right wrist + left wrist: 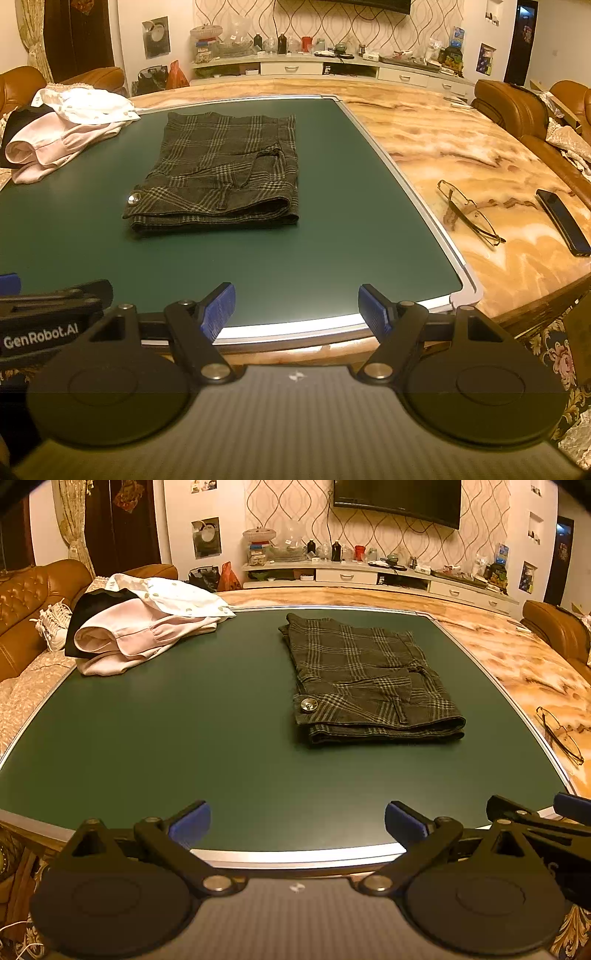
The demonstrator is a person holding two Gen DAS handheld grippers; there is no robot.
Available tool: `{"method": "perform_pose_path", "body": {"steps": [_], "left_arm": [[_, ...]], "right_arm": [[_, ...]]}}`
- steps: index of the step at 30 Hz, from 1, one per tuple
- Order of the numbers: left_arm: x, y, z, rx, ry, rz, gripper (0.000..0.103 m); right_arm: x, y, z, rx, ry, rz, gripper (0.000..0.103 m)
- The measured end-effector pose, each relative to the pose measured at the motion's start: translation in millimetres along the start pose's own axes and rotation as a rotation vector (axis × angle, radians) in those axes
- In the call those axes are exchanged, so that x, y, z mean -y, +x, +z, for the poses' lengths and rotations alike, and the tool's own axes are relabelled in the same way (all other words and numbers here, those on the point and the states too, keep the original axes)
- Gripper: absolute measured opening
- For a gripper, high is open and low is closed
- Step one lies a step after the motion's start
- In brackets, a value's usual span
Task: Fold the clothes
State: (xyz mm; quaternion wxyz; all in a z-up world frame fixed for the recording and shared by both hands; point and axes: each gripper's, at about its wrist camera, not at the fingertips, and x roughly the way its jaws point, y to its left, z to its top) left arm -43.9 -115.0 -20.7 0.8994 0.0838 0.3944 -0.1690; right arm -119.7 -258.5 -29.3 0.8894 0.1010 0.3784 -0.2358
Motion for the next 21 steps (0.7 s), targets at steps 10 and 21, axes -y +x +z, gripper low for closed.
{"method": "perform_pose_path", "body": {"steps": [10,21], "left_arm": [[4.1,-6.9,-4.3,0.011,0.017,0.007,0.103],[8.8,-13.7,-9.4,0.024,0.028,0.006,0.103]], "right_arm": [[0.6,-5.9,-3.1,0.007,-0.003,0.003,0.081],[3.1,-9.8,-8.7,0.010,0.002,0.008,0.081]]}}
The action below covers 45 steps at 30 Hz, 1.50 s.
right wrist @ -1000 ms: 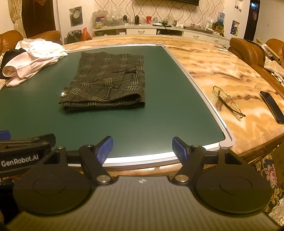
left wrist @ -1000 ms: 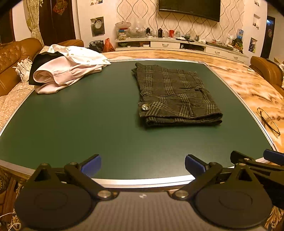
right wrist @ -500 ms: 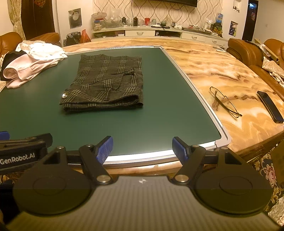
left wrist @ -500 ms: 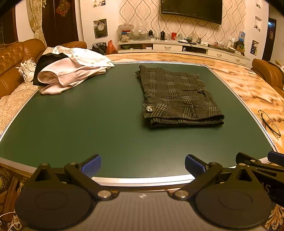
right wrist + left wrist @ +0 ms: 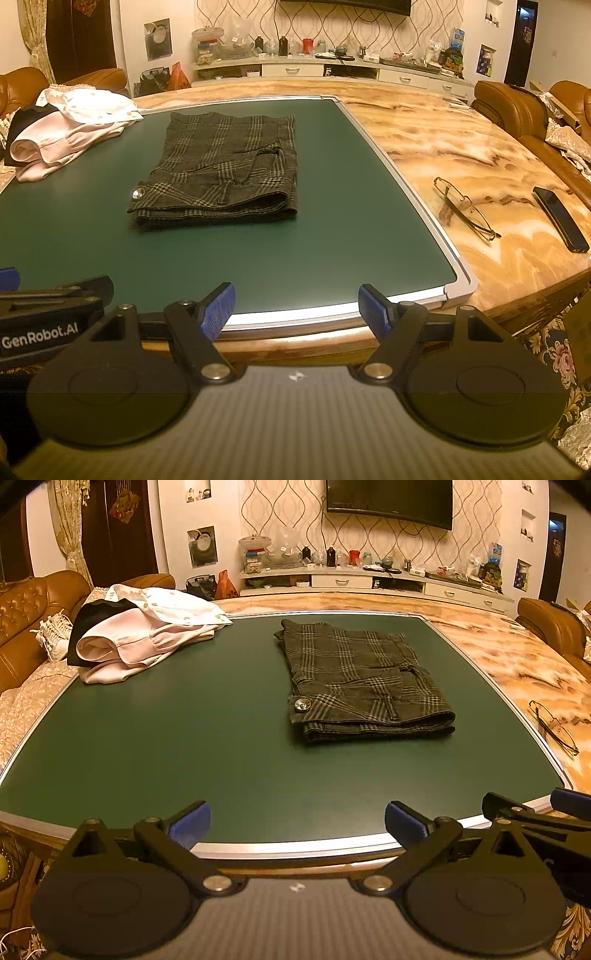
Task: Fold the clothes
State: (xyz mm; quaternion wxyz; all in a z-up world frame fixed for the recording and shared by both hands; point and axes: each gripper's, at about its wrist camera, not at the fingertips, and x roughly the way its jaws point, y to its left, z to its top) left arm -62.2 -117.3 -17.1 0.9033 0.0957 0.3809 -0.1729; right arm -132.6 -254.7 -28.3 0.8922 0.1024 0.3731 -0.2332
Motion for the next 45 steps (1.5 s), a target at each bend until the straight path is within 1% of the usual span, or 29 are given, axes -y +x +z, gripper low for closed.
{"method": "perform_pose_path", "body": {"steps": [16,24,33,45], "left_arm": [[-0.8,-4.4,-3.4,0.011,-0.006,0.004,0.103],[2.9,-5.3,-5.1,0.008,0.005,0.008,0.103],[5.1,1.7,-5.5,-0.029,0.004,0.006,0.103],[4.2,23.8,-1.8,-0.096,-0.020,0.006,0.103]], "right_arm": [[1.1,-6.8,-4.5,0.019,0.000,0.009,0.081],[2.7,-5.0,-7.4,0.004,0.006,0.011,0.081],[2.6,5.0,-11.8,-0.036,-0.001,0.012,0.081],[0.6,23.9,-9.7,-0.055,-0.009,0.005,0.081]]}}
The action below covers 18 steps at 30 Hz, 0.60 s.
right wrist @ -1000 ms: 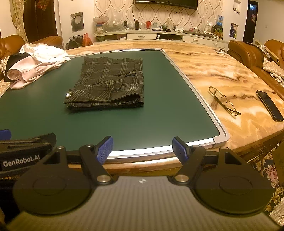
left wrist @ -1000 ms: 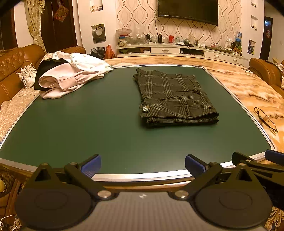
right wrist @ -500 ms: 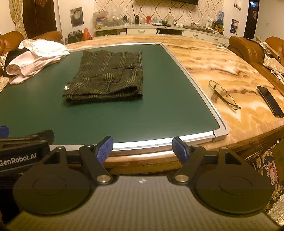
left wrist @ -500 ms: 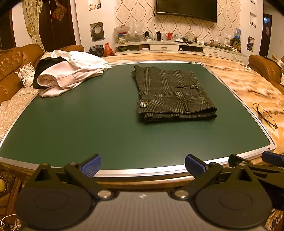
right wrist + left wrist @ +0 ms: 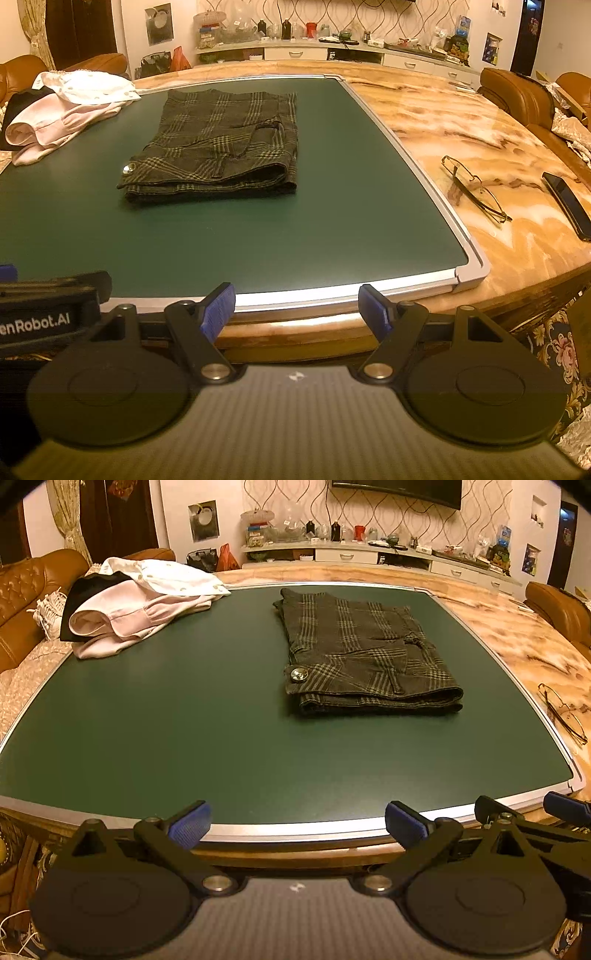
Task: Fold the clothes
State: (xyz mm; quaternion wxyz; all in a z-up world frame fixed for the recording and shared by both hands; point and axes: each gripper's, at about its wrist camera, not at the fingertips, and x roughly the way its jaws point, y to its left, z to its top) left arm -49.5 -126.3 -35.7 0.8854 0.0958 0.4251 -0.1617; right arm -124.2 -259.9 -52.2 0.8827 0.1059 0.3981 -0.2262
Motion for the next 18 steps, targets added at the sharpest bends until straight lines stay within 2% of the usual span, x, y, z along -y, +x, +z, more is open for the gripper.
{"method": "perform_pose_path", "body": {"steps": [18], "left_arm": [[2.4,30.3,6.9,-0.093,-0.028,0.005,0.103]], "right_arm": [[-0.1,29.6,7.9,-0.031,0.000,-0.002,0.081]]}}
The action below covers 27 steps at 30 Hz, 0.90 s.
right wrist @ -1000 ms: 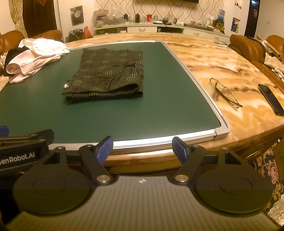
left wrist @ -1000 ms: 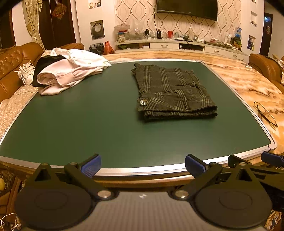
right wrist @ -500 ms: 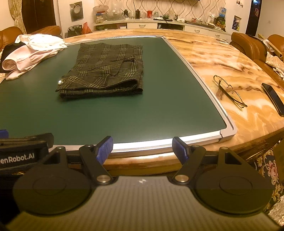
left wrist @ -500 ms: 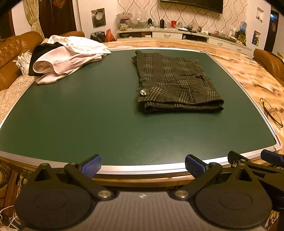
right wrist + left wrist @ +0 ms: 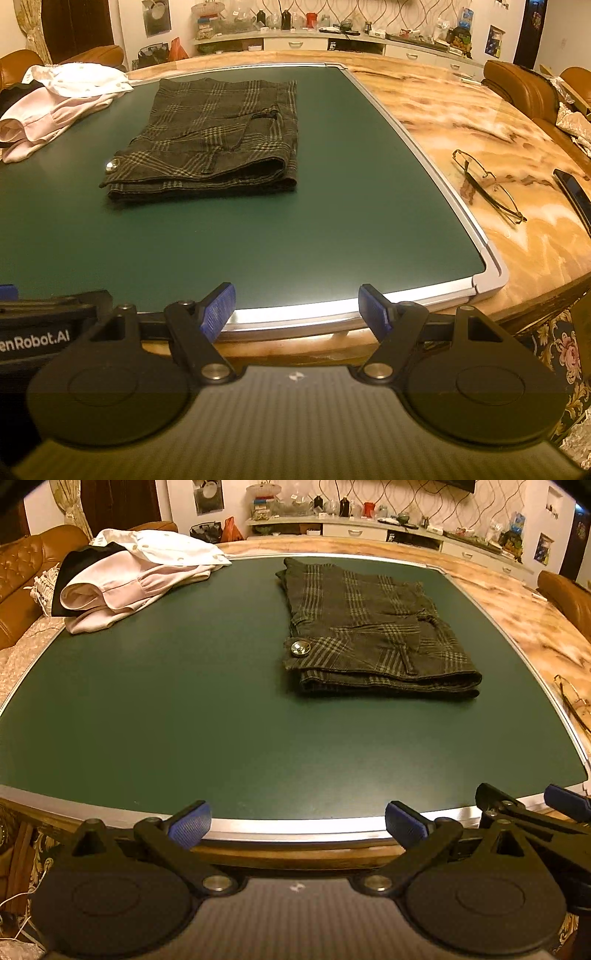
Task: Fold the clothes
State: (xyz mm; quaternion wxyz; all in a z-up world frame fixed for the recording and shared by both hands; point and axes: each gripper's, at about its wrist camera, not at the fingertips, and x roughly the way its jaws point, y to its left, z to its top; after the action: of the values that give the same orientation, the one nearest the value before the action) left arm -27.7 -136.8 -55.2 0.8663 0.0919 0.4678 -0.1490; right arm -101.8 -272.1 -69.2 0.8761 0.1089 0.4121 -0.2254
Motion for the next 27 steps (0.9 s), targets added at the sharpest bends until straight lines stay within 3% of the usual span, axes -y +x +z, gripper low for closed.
{"method": "perform_pose_path", "body": {"steps": [12,27], "left_arm": [[-0.2,13.8,3.0,-0.041,-0.015,0.004,0.103],[1.4,11.1,2.3,-0.006,-0.007,-0.029,0.095]], "right_arm": [[-1.5,10.9,5.1,-0.009,-0.007,-0.009,0.081],[-2.9,16.5,5.2,-0.028,-0.012,-0.010,0.081]]}}
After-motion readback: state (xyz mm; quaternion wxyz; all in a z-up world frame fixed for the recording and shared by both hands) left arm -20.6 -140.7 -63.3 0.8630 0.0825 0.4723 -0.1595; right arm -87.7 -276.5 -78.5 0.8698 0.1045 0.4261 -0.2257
